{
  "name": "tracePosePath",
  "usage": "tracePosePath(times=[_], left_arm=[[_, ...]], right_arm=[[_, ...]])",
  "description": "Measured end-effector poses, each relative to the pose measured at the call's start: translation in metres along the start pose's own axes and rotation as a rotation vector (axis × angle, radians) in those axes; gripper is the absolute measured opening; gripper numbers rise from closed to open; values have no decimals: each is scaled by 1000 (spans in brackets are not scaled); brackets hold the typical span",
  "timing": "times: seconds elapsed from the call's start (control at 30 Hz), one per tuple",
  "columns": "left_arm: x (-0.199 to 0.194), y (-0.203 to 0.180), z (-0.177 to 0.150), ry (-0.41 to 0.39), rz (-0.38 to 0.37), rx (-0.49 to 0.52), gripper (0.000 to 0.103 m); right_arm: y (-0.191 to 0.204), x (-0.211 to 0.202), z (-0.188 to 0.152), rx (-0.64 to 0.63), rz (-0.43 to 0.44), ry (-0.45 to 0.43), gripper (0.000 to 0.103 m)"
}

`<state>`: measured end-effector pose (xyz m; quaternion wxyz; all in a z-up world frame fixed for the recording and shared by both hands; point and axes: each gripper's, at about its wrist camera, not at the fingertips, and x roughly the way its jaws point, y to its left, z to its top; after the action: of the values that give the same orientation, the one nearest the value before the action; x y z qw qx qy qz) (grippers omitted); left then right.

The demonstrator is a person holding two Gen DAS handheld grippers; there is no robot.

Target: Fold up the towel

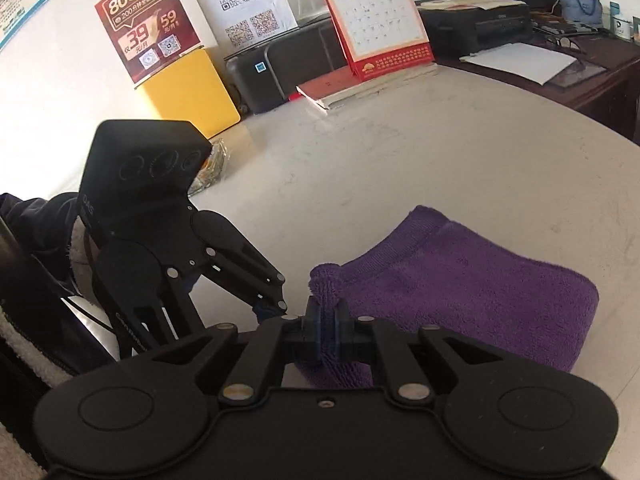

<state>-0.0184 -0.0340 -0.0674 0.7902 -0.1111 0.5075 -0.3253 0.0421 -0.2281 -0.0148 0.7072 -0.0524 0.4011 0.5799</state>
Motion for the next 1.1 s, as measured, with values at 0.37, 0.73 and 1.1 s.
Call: tracePosePath(times=[0.37,0.73,1.1], left_arm=[[4,1,3,-3,0,-7,44],[-21,1,-7,-43,60,-53,44],[-47,-8,1,-116,103,-20,44]], right_arm=[[8,25,-18,-176,28,176,6],[19,34,-22,-335,26,237,9],[30,-15,-18,-345,-18,163,27]])
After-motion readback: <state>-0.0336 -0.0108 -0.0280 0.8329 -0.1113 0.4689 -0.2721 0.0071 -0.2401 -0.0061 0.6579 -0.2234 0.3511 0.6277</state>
